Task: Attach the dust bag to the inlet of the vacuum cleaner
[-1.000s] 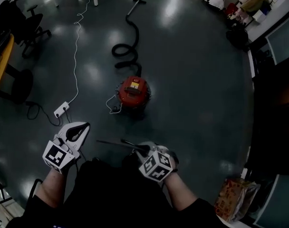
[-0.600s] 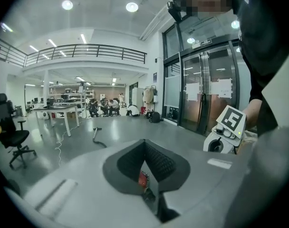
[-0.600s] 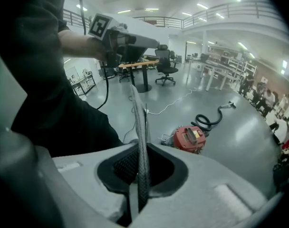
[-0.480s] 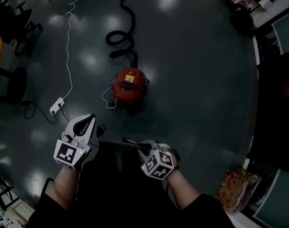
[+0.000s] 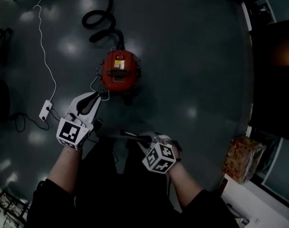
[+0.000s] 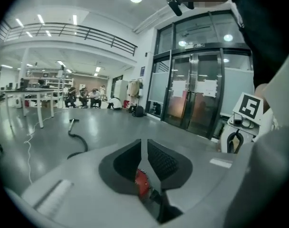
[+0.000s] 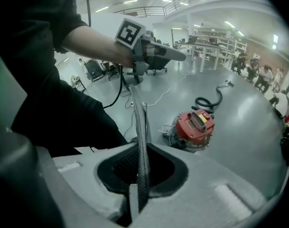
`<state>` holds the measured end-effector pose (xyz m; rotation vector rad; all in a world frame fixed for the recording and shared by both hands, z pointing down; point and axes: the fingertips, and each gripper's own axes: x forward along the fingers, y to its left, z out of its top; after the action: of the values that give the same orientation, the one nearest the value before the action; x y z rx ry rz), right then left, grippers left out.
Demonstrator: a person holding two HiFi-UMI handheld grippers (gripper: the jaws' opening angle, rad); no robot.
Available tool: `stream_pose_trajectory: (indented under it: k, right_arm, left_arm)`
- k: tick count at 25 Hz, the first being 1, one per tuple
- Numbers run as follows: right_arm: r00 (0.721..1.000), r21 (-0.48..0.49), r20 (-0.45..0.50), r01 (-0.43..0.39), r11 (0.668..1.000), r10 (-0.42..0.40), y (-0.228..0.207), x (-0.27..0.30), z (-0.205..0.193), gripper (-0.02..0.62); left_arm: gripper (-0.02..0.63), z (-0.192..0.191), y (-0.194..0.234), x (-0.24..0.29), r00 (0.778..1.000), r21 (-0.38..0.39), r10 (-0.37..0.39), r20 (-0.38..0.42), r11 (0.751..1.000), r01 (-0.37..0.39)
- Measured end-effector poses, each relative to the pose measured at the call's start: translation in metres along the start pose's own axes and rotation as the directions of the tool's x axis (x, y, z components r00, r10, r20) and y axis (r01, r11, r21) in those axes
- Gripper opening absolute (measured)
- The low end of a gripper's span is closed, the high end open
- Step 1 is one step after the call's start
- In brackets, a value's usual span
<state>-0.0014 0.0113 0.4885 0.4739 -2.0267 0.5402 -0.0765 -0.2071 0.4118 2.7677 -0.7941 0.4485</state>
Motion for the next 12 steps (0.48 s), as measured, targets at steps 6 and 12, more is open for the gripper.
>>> stream_pose_trajectory:
  k: [6,12]
  right_arm:
    - [1.000,0.030,0.026,0.006,1.000,-0.007,-0.028,0.060,-0.011,0.026]
    - [0.999,-0.034,0.040,-0.024,0.999,0.026,-0.053,0.118,-0.041,0.026]
  left_arm:
    - [0.108,-0.055,0.009,0.056,0.979,0.206,-0.193,-0.067,0.957,0.203]
    - [0.193,-0.111,0.021,0.108,0.948,0.344,-0.291,-0.131,0.883,0.319]
